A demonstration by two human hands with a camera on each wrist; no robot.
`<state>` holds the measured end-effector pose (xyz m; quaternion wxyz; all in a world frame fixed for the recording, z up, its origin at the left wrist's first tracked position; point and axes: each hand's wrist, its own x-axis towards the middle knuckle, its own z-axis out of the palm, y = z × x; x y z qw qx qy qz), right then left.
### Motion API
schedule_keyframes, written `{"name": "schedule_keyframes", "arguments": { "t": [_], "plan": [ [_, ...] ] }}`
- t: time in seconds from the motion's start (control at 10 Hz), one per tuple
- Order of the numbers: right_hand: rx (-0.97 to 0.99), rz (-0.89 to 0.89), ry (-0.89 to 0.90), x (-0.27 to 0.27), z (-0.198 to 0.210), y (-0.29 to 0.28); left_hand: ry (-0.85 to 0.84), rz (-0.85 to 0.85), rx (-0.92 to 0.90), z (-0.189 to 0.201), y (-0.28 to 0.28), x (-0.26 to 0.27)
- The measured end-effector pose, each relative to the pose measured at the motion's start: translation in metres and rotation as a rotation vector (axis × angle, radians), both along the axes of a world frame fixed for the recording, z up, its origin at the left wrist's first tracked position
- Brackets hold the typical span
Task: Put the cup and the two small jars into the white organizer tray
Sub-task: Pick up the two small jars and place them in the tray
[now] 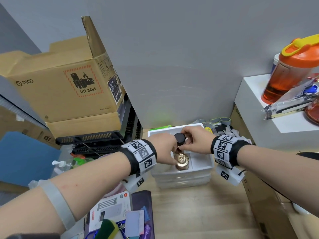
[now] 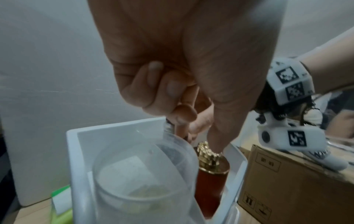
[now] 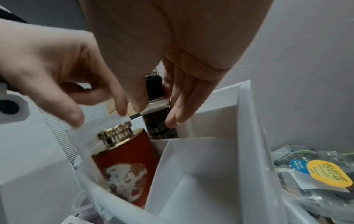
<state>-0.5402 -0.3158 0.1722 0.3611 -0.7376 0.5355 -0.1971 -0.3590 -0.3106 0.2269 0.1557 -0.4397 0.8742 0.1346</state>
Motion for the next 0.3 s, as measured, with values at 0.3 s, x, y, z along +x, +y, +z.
{"name": "schedule_keyframes", "arguments": {
  "t": [0.3],
  "plan": [
    [0.068, -0.025, 0.004, -0.002, -0.005, 0.006, 0.106, 0.307, 0.075, 0.009, -0.012, 0.046]
  ]
}}
